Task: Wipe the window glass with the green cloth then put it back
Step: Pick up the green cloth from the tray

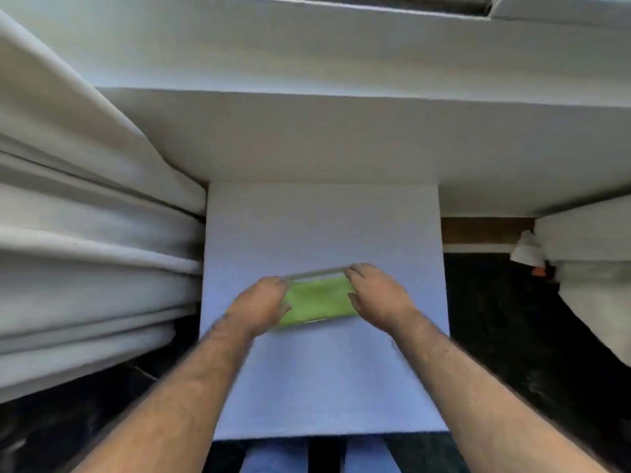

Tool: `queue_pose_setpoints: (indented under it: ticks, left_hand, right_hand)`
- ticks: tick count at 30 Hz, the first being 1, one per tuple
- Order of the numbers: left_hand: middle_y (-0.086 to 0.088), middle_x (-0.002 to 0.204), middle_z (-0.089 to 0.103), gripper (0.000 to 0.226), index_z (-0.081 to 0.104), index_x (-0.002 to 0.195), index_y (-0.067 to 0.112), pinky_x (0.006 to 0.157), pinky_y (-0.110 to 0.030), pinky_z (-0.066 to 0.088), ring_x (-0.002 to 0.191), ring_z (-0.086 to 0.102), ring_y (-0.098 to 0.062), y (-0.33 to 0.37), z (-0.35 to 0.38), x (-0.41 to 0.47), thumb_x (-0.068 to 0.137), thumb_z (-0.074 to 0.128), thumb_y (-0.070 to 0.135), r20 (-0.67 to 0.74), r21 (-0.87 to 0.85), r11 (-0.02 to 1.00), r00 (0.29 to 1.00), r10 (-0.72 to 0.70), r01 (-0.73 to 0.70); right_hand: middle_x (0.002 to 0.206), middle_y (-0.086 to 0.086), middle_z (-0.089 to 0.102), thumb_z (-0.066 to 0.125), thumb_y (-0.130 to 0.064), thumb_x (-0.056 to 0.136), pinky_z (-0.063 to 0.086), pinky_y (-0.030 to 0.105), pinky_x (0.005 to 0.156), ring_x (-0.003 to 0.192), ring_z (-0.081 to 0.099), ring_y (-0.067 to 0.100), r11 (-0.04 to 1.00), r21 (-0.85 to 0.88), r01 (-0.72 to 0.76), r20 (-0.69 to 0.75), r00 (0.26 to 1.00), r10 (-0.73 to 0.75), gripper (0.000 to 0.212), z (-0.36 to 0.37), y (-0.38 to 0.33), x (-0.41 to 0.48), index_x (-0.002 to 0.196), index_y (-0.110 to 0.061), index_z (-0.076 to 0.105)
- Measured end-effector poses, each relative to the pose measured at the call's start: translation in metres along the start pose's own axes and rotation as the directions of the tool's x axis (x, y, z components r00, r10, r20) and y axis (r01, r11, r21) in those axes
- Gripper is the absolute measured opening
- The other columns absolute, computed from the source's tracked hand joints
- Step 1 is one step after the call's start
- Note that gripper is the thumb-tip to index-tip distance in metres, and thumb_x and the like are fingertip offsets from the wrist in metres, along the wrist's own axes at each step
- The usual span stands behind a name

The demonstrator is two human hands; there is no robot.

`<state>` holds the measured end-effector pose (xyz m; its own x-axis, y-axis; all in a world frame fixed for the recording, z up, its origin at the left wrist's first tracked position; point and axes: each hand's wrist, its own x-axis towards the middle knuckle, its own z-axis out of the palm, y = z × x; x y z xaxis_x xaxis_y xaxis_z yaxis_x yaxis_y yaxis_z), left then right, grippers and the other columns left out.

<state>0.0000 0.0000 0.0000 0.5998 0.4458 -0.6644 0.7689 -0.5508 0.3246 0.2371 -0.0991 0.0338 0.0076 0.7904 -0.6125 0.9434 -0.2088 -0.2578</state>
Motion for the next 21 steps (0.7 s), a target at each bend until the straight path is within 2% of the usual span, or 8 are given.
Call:
queue_pose_setpoints:
  ticks: [4, 6, 8, 10, 12, 14, 18, 21]
  left_hand:
    - [-0.016, 0.166, 0.034, 0.066, 0.034, 0.157, 0.006, 0.129, -0.038, 0.026, 0.153, 0.033, -0.031, -0.003, 0.042, 0.021, 0.1, 0.057, 0.028, -0.036, 0.138, 0.989, 0.998, 0.049, -0.044]
    - [-0.02, 0.157, 0.045, 0.064, 0.041, 0.152, 0.001, 0.124, -0.042, 0.036, 0.144, 0.045, -0.036, -0.001, 0.056, 0.027, 0.095, 0.063, 0.019, -0.096, 0.187, 0.981, 0.993, 0.069, -0.05]
    - [-0.022, 0.137, 0.063, 0.064, 0.056, 0.14, -0.003, 0.109, -0.043, 0.053, 0.125, 0.063, -0.039, 0.001, 0.062, 0.032, 0.082, 0.078, 0.01, -0.199, 0.226, 0.973, 0.976, 0.091, -0.045]
    - [-0.02, 0.123, 0.07, 0.057, 0.066, 0.128, -0.002, 0.096, -0.044, 0.059, 0.111, 0.069, -0.039, 0.002, 0.064, 0.038, 0.074, 0.083, 0.004, -0.246, 0.234, 0.972, 0.967, 0.069, -0.01]
    - [-0.016, 0.118, 0.067, 0.038, 0.069, 0.116, 0.003, 0.091, -0.044, 0.056, 0.109, 0.065, -0.038, 0.005, 0.063, 0.045, 0.079, 0.076, 0.002, -0.229, 0.22, 0.975, 0.973, 0.034, 0.017]
    - [-0.013, 0.119, 0.059, 0.025, 0.068, 0.11, 0.005, 0.088, -0.044, 0.053, 0.111, 0.057, -0.035, 0.004, 0.059, 0.049, 0.085, 0.07, 0.005, -0.163, 0.191, 0.981, 0.987, -0.01, 0.042]
    - [-0.01, 0.122, 0.054, 0.026, 0.059, 0.115, 0.008, 0.08, -0.042, 0.055, 0.109, 0.057, -0.031, 0.005, 0.041, 0.043, 0.089, 0.059, 0.005, -0.014, -0.006, 0.997, 0.997, -0.074, 0.074]
    - [-0.005, 0.106, 0.059, 0.024, 0.05, 0.112, 0.016, 0.068, -0.035, 0.045, 0.089, 0.057, -0.029, 0.009, 0.026, 0.026, 0.09, 0.056, 0.008, 0.069, -0.118, 0.985, 0.99, -0.121, 0.128]
  right_hand:
    - [0.167, 0.018, 0.038, 0.047, -0.017, 0.107, 0.034, 0.042, 0.128, 0.154, 0.038, 0.034, 1.0, 0.01, -0.003, 0.033, 0.999, 0.003, 0.055, 0.039, 0.012, 0.022, 0.159, -0.002, 0.038]
    - [0.168, 0.018, 0.035, 0.049, -0.017, 0.106, 0.031, 0.042, 0.129, 0.157, 0.034, 0.034, 0.997, -0.063, 0.039, 0.051, 0.998, -0.036, 0.059, 0.055, 0.016, 0.033, 0.161, 0.001, 0.034]
    - [0.166, 0.017, 0.037, 0.05, -0.013, 0.103, 0.034, 0.044, 0.126, 0.155, 0.035, 0.034, 0.99, -0.136, 0.043, 0.041, 0.998, -0.038, 0.061, 0.064, 0.017, 0.041, 0.16, 0.0, 0.034]
    - [0.16, 0.014, 0.044, 0.056, -0.005, 0.096, 0.038, 0.046, 0.12, 0.149, 0.042, 0.034, 0.976, -0.215, 0.02, 0.006, 1.0, -0.019, 0.064, 0.071, 0.018, 0.045, 0.157, -0.003, 0.037]
    - [0.15, 0.014, 0.051, 0.061, 0.002, 0.089, 0.039, 0.047, 0.116, 0.14, 0.048, 0.035, 0.965, -0.264, -0.001, -0.011, 1.0, -0.002, 0.065, 0.075, 0.015, 0.049, 0.151, -0.005, 0.044]
    - [0.138, 0.013, 0.058, 0.06, 0.005, 0.087, 0.04, 0.048, 0.113, 0.132, 0.051, 0.035, 0.963, -0.271, -0.011, -0.029, 1.0, 0.003, 0.053, 0.076, 0.014, 0.055, 0.138, -0.007, 0.054]
    - [0.133, 0.012, 0.059, 0.056, -0.001, 0.091, 0.046, 0.045, 0.105, 0.129, 0.052, 0.033, 0.981, -0.194, -0.023, 0.0, 1.0, 0.024, 0.038, 0.058, 0.011, 0.057, 0.127, -0.009, 0.061]
    - [0.125, 0.009, 0.062, 0.057, -0.007, 0.091, 0.047, 0.038, 0.08, 0.114, 0.062, 0.033, 0.997, -0.068, -0.032, 0.091, 0.995, 0.038, 0.029, 0.036, 0.009, 0.049, 0.12, -0.011, 0.062]
